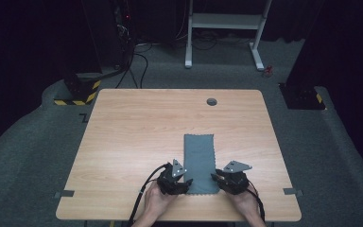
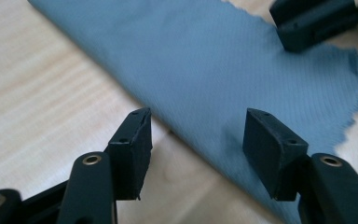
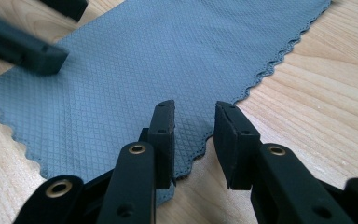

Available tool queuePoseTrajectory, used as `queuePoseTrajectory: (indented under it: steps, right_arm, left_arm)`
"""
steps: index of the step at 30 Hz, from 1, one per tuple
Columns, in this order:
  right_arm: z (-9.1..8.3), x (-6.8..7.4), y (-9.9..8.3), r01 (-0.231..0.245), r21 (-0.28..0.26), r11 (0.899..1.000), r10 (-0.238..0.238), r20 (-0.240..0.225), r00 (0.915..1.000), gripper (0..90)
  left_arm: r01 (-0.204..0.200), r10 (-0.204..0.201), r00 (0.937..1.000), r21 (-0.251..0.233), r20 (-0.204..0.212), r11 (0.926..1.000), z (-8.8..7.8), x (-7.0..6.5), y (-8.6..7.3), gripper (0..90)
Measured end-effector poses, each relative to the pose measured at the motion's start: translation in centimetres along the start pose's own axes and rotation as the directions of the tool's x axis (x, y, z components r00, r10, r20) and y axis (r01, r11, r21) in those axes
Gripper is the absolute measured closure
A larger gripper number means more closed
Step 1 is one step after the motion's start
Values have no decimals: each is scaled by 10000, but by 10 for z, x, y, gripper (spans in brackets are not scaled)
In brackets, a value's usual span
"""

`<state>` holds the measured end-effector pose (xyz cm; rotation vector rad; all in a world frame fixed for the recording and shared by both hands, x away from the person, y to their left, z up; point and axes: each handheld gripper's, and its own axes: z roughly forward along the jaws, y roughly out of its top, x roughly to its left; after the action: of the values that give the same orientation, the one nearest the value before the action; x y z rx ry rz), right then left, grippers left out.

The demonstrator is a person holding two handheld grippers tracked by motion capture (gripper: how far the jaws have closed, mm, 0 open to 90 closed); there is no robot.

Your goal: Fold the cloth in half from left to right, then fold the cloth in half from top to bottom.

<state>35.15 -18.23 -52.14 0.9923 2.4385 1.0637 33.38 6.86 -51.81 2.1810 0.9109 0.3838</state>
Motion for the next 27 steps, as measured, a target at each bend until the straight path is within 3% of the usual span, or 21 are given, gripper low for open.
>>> queuePoseTrajectory:
  steps: [9, 14, 20, 23, 27]
  right_arm:
    - [-2, -3, -1, 120, 62, 9999, -119, -70, 9999, 662]
    - [-2, -4, -2, 144, 61, 9999, -144, -109, 9998, 662]
    - [-2, -4, -1, 126, 65, 9999, -125, -144, 9998, 661]
    - [-2, -6, 0, 16, 156, 9999, -13, -223, 9998, 664]
    - [-3, -9, 1, -199, 55, 9998, 201, -311, 9993, 687]
  left_arm:
    - [100, -106, 9999, -531, -110, 9985, -12, -2, -22, 406]
    - [155, -162, 9998, -552, -126, 9984, -18, -4, -29, 397]
    - [172, -182, 9997, -537, -165, 9984, -21, -5, -30, 394]
    - [408, -406, 9992, -628, 51, 9972, -24, -2, -31, 407]
    - [352, -343, 9993, -903, 121, 9953, -22, 10, -17, 417]
